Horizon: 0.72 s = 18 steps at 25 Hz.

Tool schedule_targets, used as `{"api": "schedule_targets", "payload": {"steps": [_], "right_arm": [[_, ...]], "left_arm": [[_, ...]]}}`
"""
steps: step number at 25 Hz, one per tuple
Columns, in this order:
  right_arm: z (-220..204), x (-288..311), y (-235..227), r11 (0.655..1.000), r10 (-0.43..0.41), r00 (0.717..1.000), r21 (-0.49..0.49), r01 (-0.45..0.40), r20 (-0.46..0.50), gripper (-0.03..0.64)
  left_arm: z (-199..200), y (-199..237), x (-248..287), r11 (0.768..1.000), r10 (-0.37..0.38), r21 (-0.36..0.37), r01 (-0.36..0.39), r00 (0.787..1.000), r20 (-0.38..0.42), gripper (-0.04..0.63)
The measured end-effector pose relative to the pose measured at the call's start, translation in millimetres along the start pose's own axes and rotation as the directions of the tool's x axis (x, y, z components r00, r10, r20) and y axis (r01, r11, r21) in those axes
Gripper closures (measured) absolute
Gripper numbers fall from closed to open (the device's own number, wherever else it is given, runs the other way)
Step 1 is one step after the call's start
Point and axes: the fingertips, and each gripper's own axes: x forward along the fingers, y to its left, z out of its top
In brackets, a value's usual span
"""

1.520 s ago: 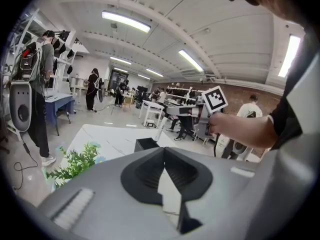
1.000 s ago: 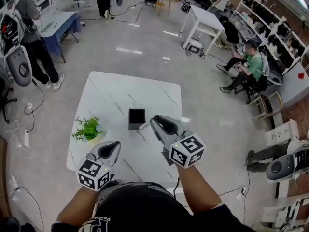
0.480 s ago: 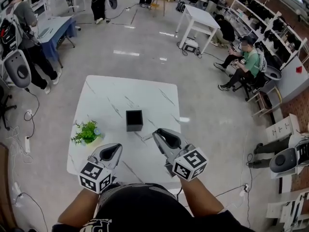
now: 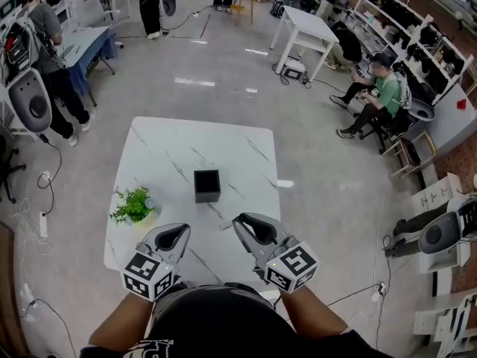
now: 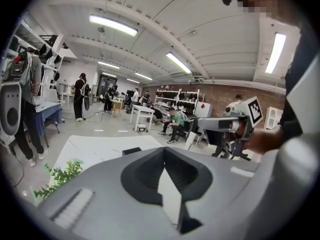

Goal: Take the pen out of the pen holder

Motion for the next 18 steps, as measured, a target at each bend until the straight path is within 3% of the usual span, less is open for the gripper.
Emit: {"api": "schedule_targets", "payload": {"steps": [18], "right_arm": [[-34, 3, 6, 0.999, 0.005, 0.999, 0.040, -0.003, -0.043, 0.552]], "left_arm": [[1, -3, 0, 1.000, 0.002, 0.002, -0.002, 1.000, 0.008, 0.538]]}}
